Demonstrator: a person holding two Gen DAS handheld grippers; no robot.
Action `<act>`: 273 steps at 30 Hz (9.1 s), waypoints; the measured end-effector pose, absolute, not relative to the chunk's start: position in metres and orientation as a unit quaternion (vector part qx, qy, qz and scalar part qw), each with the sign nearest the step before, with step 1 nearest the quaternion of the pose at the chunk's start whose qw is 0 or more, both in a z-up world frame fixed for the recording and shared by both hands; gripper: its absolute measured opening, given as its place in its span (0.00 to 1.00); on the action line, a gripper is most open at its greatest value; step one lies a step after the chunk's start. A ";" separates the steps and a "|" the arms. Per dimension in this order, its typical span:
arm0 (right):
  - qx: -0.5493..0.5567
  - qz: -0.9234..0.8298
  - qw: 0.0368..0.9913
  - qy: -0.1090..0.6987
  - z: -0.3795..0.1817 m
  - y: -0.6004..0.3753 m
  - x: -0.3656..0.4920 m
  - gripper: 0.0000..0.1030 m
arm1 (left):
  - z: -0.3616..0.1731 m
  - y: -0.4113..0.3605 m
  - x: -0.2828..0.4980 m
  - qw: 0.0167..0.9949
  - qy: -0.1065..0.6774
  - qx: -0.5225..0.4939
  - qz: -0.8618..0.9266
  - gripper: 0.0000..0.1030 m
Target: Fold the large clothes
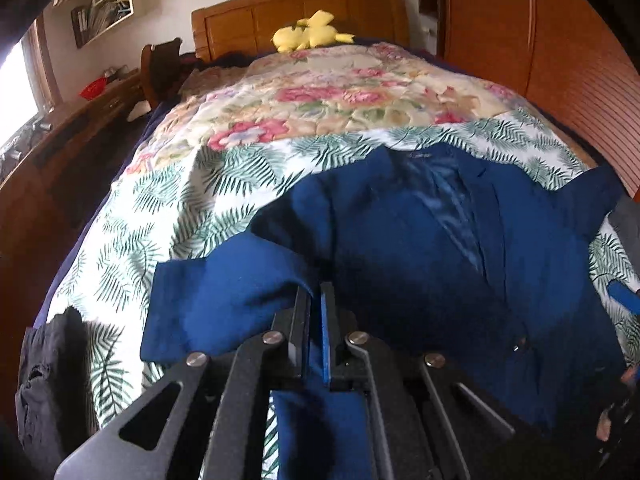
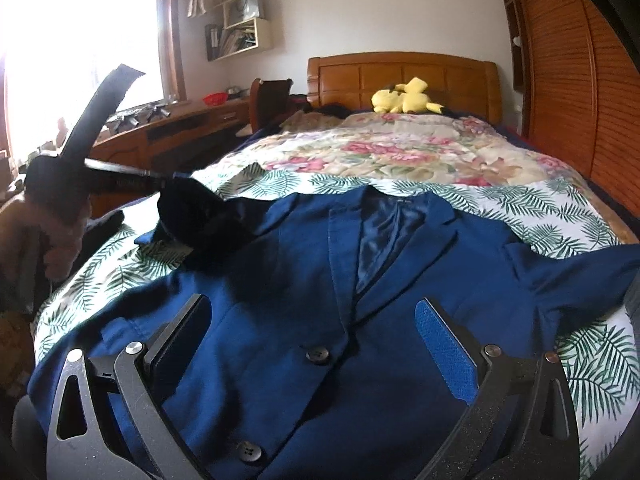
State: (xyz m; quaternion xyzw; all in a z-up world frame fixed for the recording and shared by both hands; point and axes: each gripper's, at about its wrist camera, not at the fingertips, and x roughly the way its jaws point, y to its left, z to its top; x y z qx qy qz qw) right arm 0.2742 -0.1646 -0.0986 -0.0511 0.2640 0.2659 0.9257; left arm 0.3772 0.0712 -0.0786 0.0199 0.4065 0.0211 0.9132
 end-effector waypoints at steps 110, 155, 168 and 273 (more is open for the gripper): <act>-0.092 0.229 0.919 0.306 -0.119 -0.179 0.241 1.00 | -0.065 0.001 0.171 0.959 0.269 0.019 -0.084 0.06; -0.083 0.350 0.891 0.277 -0.109 -0.130 0.218 0.04 | -0.080 0.076 0.154 0.961 0.276 -0.010 -0.031 0.11; -0.057 0.340 0.902 0.261 -0.085 -0.180 0.191 0.03 | -0.077 0.056 0.159 0.960 0.275 -0.001 -0.047 0.11; -0.075 0.223 0.886 0.400 -0.173 -0.261 0.226 0.43 | -0.066 -0.052 0.178 0.960 0.249 0.052 -0.116 0.13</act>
